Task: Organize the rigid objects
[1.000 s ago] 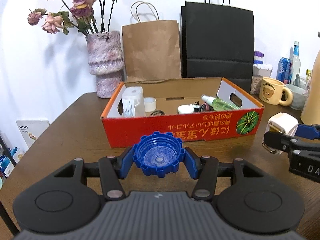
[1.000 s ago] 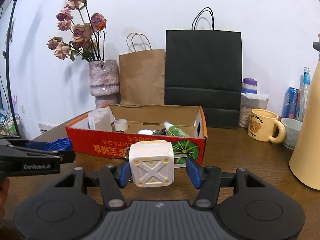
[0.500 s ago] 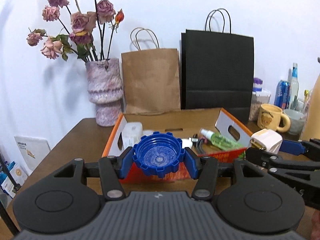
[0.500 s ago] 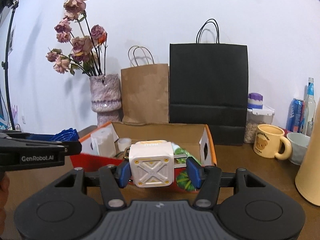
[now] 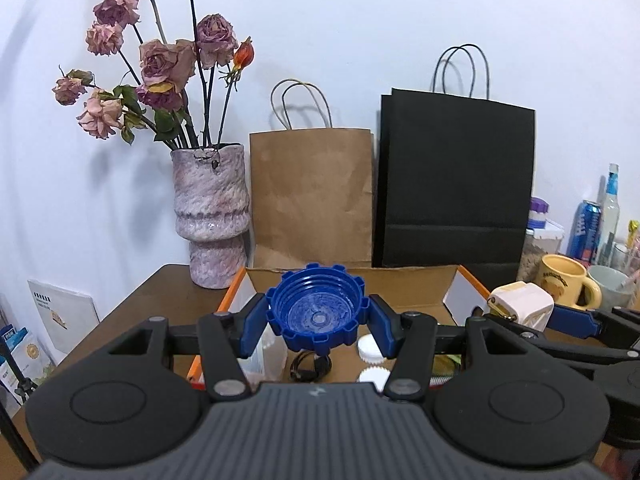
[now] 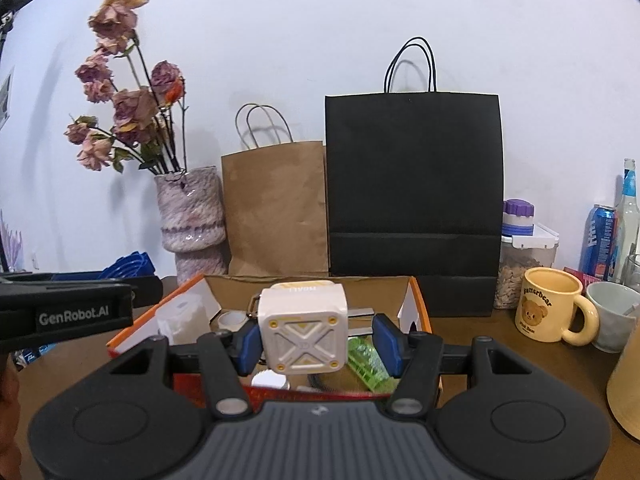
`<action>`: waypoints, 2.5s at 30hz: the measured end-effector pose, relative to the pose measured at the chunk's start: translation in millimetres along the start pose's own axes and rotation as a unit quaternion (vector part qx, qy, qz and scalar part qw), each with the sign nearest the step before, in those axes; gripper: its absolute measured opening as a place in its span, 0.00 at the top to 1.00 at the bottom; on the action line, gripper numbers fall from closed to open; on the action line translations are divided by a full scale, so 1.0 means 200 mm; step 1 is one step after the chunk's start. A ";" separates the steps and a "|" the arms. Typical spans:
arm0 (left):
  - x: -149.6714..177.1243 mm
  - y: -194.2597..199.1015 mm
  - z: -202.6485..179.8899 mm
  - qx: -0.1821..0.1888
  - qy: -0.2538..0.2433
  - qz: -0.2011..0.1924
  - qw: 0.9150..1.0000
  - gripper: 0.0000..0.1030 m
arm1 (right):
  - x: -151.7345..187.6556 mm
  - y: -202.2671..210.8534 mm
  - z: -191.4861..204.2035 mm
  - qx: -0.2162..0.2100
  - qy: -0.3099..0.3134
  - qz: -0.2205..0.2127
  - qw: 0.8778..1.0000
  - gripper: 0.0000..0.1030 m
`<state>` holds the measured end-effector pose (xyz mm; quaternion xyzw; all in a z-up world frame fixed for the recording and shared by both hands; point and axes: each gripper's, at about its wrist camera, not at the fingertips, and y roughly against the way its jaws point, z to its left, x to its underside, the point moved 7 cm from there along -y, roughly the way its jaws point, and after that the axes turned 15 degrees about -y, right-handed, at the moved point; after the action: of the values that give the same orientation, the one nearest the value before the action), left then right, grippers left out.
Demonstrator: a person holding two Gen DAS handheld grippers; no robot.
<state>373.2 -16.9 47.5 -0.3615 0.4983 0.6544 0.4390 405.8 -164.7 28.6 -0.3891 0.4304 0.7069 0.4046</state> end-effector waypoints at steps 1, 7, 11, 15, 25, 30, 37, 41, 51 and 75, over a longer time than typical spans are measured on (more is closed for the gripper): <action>-0.01 -0.02 0.00 -0.001 0.002 0.000 1.000 0.46 | -0.01 -0.03 0.00 -0.001 -0.001 0.001 1.000 0.45; -0.04 -0.16 0.02 -0.011 0.007 0.003 1.000 0.46 | -0.04 -0.18 -0.01 0.002 -0.002 0.005 1.000 0.45; -0.04 -0.25 0.04 -0.015 0.006 0.009 1.000 0.46 | -0.05 -0.27 0.00 0.003 0.003 0.008 1.000 0.45; -0.04 -0.34 0.05 -0.018 0.003 0.017 1.000 0.46 | -0.05 -0.36 0.00 0.005 0.009 0.011 1.000 0.45; -0.01 -0.52 0.07 -0.027 -0.013 0.038 0.999 0.46 | -0.04 -0.54 0.01 0.007 0.035 0.024 0.999 0.45; 0.02 -0.60 0.07 -0.025 -0.019 0.047 0.998 0.46 | -0.02 -0.61 0.00 0.016 0.045 0.032 0.998 0.45; 0.05 -0.63 0.08 -0.024 -0.022 0.054 0.998 0.46 | 0.03 -0.63 -0.04 0.023 0.045 0.048 0.998 0.45; 0.05 -0.63 0.07 -0.020 -0.028 0.054 0.998 0.45 | 0.04 -0.64 -0.05 0.024 0.045 0.056 0.997 0.45; 0.04 -0.61 0.12 -0.033 -0.023 0.042 0.998 0.00 | 0.02 -0.62 -0.11 0.031 0.021 0.048 0.998 0.06; 0.02 -0.51 0.17 -0.028 -0.007 0.031 0.999 0.00 | -0.05 -0.50 -0.13 0.045 0.015 0.022 0.999 0.00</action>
<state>465.7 28.7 18.7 -0.3534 0.4874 0.6843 0.4115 505.4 -160.4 0.2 -0.3718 0.4756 0.6897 0.3997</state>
